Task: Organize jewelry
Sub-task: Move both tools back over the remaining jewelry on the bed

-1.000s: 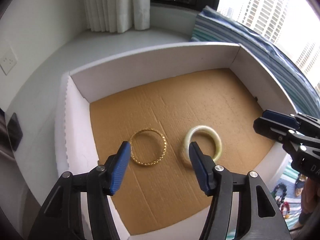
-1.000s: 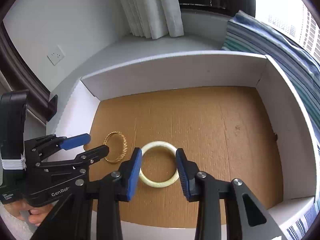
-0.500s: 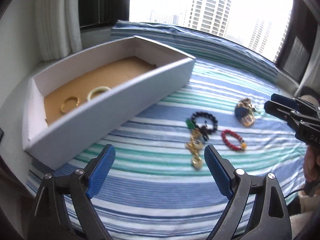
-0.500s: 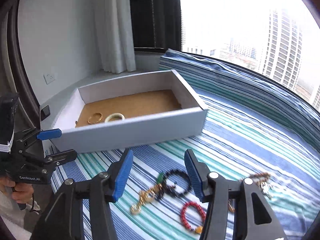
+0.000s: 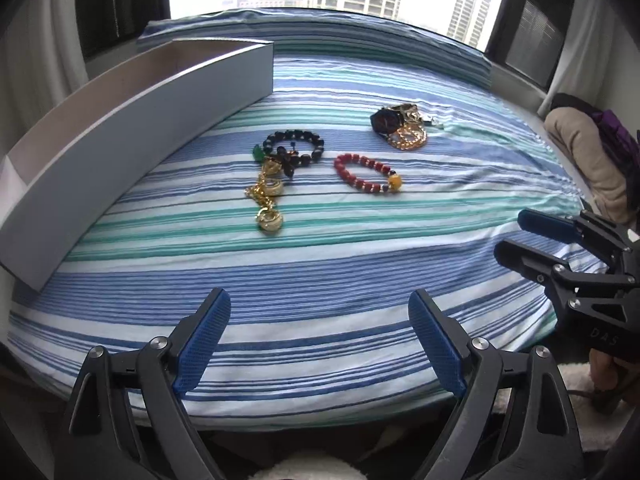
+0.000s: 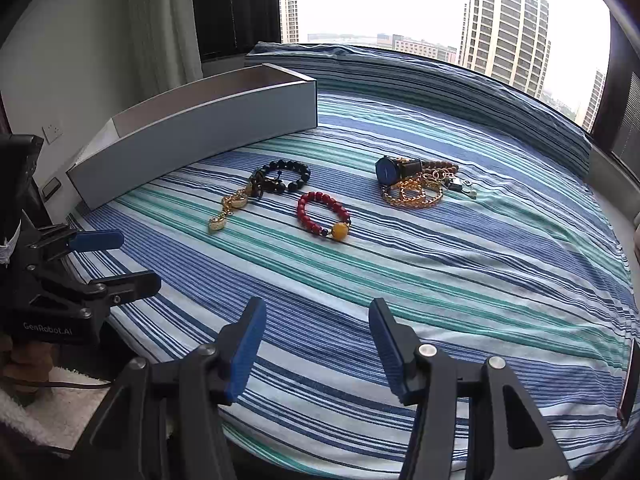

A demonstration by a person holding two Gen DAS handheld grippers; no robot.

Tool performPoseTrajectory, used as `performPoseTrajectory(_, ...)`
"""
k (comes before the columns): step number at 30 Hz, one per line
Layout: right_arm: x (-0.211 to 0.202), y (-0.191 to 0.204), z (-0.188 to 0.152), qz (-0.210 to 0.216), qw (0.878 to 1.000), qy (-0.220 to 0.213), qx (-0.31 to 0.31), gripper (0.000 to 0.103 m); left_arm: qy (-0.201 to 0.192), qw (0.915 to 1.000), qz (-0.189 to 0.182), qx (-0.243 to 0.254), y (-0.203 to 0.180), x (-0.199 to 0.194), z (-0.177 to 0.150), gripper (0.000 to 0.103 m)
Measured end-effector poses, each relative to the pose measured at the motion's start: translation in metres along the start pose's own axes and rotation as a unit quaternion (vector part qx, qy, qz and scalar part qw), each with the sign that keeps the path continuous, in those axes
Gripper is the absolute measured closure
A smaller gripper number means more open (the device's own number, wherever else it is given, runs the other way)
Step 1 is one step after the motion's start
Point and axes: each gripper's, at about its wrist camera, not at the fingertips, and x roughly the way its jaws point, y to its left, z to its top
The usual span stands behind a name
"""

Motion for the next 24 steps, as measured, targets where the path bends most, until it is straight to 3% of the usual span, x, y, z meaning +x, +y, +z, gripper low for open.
performPoseTrajectory(6,-0.005,0.006,-0.001,0.013,1.000,-0.008,-0.002,0.049,-0.002,0.9999,0.009,-0.010,0.009,-0.003,-0.003,0.012)
performPoseTrajectory(24,0.023,0.004,0.003,0.028,0.999,0.030,0.016,0.049,0.024,0.9991,0.005,-0.035,0.026,0.025,0.008,0.012)
